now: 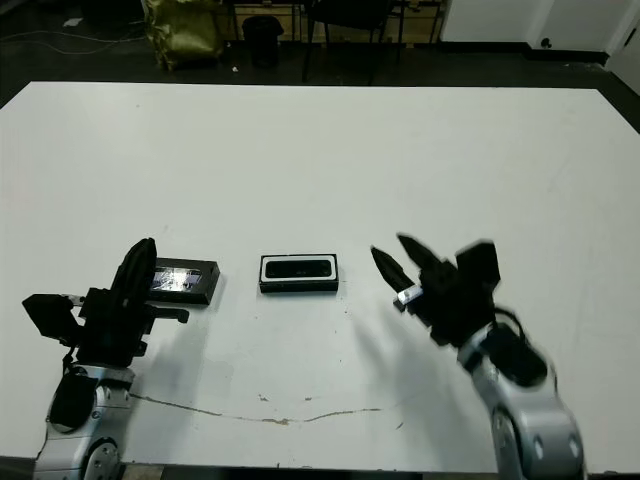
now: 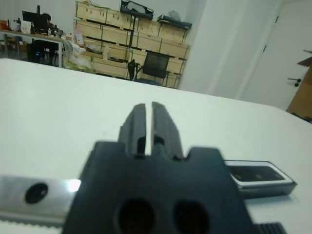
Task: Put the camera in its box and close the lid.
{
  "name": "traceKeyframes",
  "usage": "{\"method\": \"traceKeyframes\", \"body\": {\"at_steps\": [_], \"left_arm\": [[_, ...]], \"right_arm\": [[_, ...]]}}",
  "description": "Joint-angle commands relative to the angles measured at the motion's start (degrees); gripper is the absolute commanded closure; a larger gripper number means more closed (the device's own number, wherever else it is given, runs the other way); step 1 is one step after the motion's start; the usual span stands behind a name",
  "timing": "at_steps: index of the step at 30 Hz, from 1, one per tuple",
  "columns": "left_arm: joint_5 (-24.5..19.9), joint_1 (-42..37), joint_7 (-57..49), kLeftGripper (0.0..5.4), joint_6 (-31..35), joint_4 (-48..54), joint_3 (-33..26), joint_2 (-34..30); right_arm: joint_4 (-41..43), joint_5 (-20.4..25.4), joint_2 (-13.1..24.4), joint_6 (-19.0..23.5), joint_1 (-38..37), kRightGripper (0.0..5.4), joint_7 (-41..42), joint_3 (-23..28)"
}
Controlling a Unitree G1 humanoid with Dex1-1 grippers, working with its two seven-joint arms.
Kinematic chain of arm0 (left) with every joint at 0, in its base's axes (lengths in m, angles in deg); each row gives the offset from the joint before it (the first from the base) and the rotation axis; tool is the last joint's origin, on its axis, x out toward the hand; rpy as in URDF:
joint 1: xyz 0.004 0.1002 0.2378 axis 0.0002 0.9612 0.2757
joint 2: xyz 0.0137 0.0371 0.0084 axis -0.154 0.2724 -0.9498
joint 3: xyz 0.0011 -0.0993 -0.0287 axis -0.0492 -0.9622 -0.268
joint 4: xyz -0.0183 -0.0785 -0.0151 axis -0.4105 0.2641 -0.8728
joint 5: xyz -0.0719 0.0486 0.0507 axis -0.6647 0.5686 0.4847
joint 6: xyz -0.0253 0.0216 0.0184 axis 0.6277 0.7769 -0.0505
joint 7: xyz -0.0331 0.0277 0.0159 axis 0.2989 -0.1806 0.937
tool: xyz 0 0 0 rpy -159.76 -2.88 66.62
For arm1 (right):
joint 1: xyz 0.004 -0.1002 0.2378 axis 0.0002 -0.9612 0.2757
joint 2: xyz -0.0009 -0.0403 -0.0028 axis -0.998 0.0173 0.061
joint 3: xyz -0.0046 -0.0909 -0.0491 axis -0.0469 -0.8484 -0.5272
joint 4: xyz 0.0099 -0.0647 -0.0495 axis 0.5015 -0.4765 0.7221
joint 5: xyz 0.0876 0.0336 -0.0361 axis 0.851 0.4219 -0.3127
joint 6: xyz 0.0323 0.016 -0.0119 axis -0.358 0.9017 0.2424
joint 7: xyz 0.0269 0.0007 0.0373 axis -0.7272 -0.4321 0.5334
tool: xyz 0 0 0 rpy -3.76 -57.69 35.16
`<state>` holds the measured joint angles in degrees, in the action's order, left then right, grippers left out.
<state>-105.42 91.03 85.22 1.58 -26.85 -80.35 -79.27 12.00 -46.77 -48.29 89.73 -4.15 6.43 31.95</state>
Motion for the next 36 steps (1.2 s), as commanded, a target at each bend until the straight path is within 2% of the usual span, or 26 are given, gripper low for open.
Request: {"method": "traceKeyframes", "body": {"at_steps": [1,6,10,14,20,23,27,31,36], "left_arm": [[0.2,-1.7,1.1,5.4,1.8,0.2,-2.7,-4.3],[2.5,-4.7,3.3,5.4,-0.5,-0.9,-6.1,-10.8],[1.6,-7.4,8.2,5.4,-0.6,-3.1,-8.2,-16.8],[-1.4,-9.2,15.1,5.4,6.1,-1.7,-8.8,-24.6],[-8.2,-13.7,27.3,5.4,27.0,6.0,-7.5,-40.8],[-6.8,-19.3,34.1,5.4,31.0,7.2,-3.1,-47.9],[-2.1,-27.9,42.2,5.4,30.6,4.5,6.3,-51.4],[3.0,-36.5,47.2,5.4,35.0,2.7,15.9,-51.4],[7.1,-42.4,52.0,5.4,36.3,1.4,23.7,-49.6]], "right_arm": [[-4.3,1.6,-0.4,-4.8,-1.1,5.38,1.5,0.8],[-5.2,0.7,0.2,-7.5,-1.6,5.38,0.8,-0.1],[-4.0,-0.2,0.2,-6.6,-2.3,5.38,-1.1,-0.8],[-3.4,0.1,0.6,-6.5,-2.6,5.38,-1.8,-1.2],[-5.3,2.0,1.4,-8.0,-1.7,5.38,0.1,-0.3],[-6.8,2.7,1.6,-9.9,-1.4,5.38,1.2,0.4],[-9.0,4.7,1.7,-12.4,-1.2,5.38,3.6,1.0],[-9.0,6.3,2.2,-11.6,-1.4,5.38,4.4,1.4],[-8.9,7.0,2.5,-11.0,-1.5,5.38,4.3,1.3]]}}
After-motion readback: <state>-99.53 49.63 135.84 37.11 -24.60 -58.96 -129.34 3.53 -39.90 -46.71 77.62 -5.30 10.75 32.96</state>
